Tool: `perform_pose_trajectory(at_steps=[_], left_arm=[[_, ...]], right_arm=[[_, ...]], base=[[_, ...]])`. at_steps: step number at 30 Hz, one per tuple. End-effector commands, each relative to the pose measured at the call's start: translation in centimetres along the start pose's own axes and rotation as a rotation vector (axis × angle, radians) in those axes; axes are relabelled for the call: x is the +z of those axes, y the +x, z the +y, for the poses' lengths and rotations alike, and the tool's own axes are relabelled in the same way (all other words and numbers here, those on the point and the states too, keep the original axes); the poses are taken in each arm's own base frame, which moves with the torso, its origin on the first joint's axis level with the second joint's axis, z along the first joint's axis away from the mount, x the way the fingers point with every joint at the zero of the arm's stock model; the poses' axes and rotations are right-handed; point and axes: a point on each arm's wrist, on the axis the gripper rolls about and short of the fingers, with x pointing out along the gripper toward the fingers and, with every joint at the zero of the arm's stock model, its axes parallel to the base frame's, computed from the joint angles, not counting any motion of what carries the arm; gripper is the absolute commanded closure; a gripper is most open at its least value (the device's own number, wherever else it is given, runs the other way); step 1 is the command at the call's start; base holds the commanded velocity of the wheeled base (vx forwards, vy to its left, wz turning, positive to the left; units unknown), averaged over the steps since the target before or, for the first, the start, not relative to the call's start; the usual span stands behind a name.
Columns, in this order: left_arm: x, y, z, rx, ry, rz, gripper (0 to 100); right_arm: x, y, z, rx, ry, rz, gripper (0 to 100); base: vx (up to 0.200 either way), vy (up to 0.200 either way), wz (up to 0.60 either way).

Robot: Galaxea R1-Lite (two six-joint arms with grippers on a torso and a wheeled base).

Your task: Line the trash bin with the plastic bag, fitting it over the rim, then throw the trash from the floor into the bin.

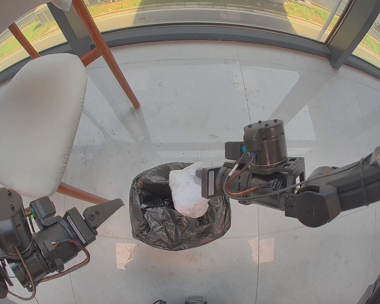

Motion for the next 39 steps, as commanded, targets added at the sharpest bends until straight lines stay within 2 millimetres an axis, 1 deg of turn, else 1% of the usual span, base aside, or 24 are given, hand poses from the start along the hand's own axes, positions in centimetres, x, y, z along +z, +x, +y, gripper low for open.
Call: perform_pose_trajectory(at_steps=[1, 6, 8, 9, 10, 11, 19, 23, 27, 30, 33, 37, 39], left_arm=[[0.1, -0.2, 0.0, 0.001, -0.003, -0.011, 0], [0.3, -0.1, 0.2, 0.014, -0.009, -0.028, 0], [0.3, -0.1, 0.2, 0.014, -0.009, -0.028, 0], [0.5, -0.1, 0.3, 0.023, -0.014, -0.039, 0], [0.5, -0.1, 0.4, 0.025, -0.014, -0.042, 0], [0.5, -0.1, 0.4, 0.026, -0.015, -0.043, 0], [0.7, -0.3, 0.5, 0.026, -0.015, -0.052, 0], [0.9, -0.4, 0.6, 0.03, -0.015, -0.065, 0], [1.9, -1.1, 0.7, 0.026, -0.035, -0.126, 0], [2.4, -1.3, 0.9, 0.035, -0.042, -0.157, 0], [3.3, -2.2, 0.8, 0.015, -0.044, -0.222, 0], [4.6, -2.9, 0.9, 0.0, 0.037, -0.337, 0], [5.3, -3.8, 0.8, -0.016, 0.086, -0.396, 0]], right_arm=[[-0.6, 2.8, 0.9, 0.011, -0.012, 0.006, 100], [0.3, 3.6, 0.9, 0.013, -0.005, -0.028, 100], [0.3, 3.6, 0.9, 0.013, -0.005, -0.028, 100], [0.9, 3.7, 1.1, 0.017, -0.004, -0.04, 100], [0.9, 3.7, 1.2, 0.018, -0.005, -0.039, 100], [0.9, 3.7, 1.2, 0.018, -0.005, -0.039, 0], [1.1, 3.0, 1.7, 0.035, 0.002, -0.057, 0], [1.6, 1.5, 1.6, 0.034, 0.003, -0.062, 0], [1.5, -1.1, 0.8, 0.014, 0.011, -0.066, 0], [1.7, -3.7, -0.2, -0.041, 0.049, -0.09, 0], [1.9, -6.2, -0.9, -0.075, 0.099, -0.12, 0], [2.3, -9.8, -3.4, -0.145, 0.127, -0.168, 0], [2.5, -11.8, -4.4, -0.173, 0.141, -0.193, 0]], base=[[0.0, 0.0, 0.0], [0.0, 0.0, 0.0], [0.0, 0.0, 0.0], [0.0, 0.0, 0.0], [0.0, 0.0, 0.0], [0.0, 0.0, 0.0], [0.0, 0.0, 0.0], [0.0, 0.0, 0.0], [0.0, 0.0, 0.0], [0.0, 0.0, 0.0], [0.0, 0.0, 0.0], [0.0, 0.0, 0.0], [0.0, 0.0, 0.0]])
